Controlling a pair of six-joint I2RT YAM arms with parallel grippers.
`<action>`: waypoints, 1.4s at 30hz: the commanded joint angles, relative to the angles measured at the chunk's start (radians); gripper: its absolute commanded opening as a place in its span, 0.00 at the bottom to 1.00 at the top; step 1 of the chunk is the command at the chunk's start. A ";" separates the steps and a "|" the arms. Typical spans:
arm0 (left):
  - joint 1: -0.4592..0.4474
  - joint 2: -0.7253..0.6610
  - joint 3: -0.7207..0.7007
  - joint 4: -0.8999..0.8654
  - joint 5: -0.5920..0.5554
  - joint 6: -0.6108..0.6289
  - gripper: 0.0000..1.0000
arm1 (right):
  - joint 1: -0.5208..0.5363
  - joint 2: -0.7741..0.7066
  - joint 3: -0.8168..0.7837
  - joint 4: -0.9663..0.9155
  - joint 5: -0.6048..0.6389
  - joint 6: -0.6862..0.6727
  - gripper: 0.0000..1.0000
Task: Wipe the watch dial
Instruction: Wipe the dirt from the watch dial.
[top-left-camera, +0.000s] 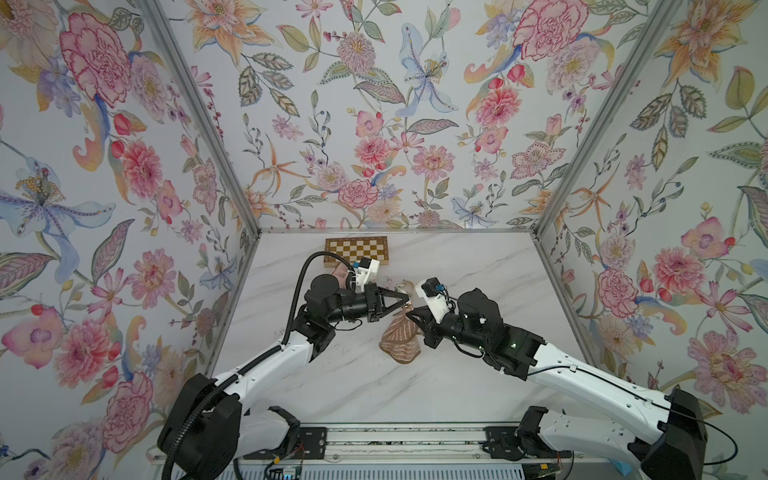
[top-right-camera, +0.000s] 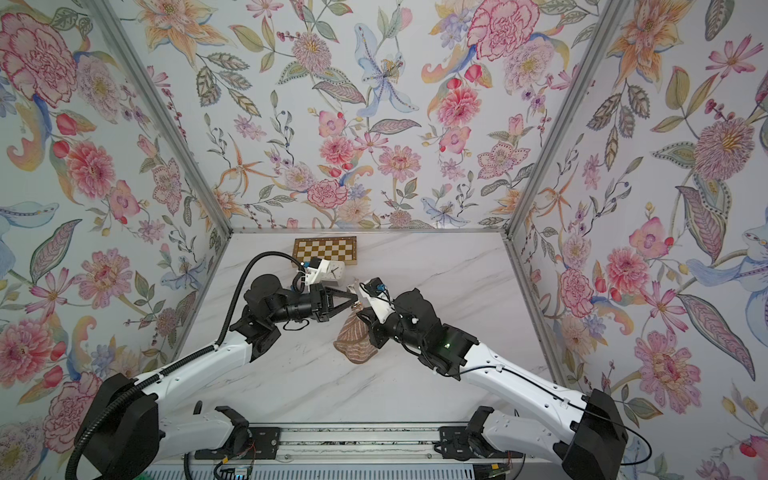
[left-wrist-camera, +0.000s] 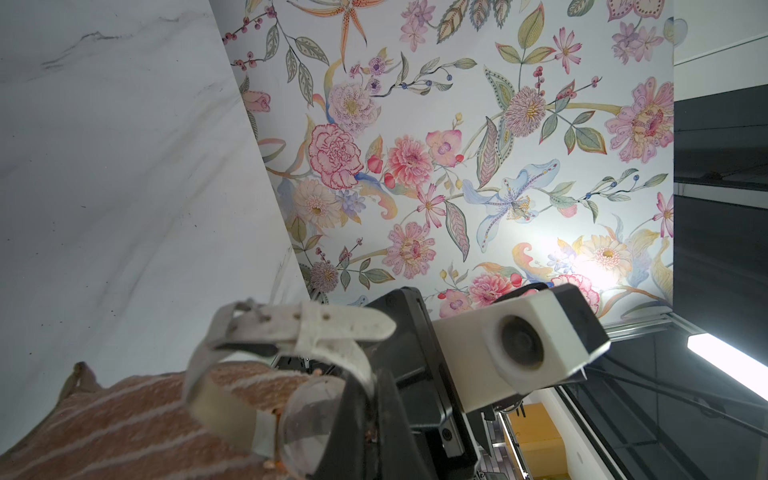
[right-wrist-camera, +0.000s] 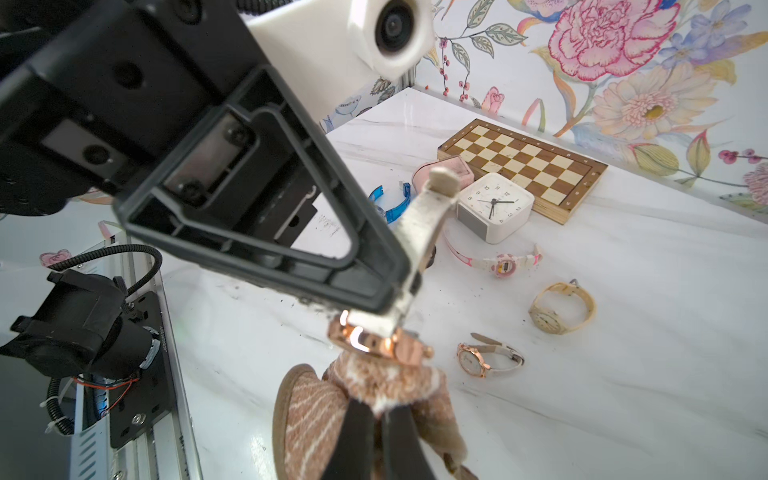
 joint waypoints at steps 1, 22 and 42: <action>-0.002 -0.028 0.012 -0.055 0.025 0.046 0.00 | -0.016 -0.032 0.048 0.001 0.005 0.014 0.00; -0.011 0.023 0.020 0.008 0.009 0.009 0.00 | -0.001 -0.043 0.007 0.043 -0.003 0.054 0.00; -0.012 0.062 0.008 0.085 0.027 -0.032 0.00 | -0.010 -0.002 0.065 0.037 -0.039 0.032 0.00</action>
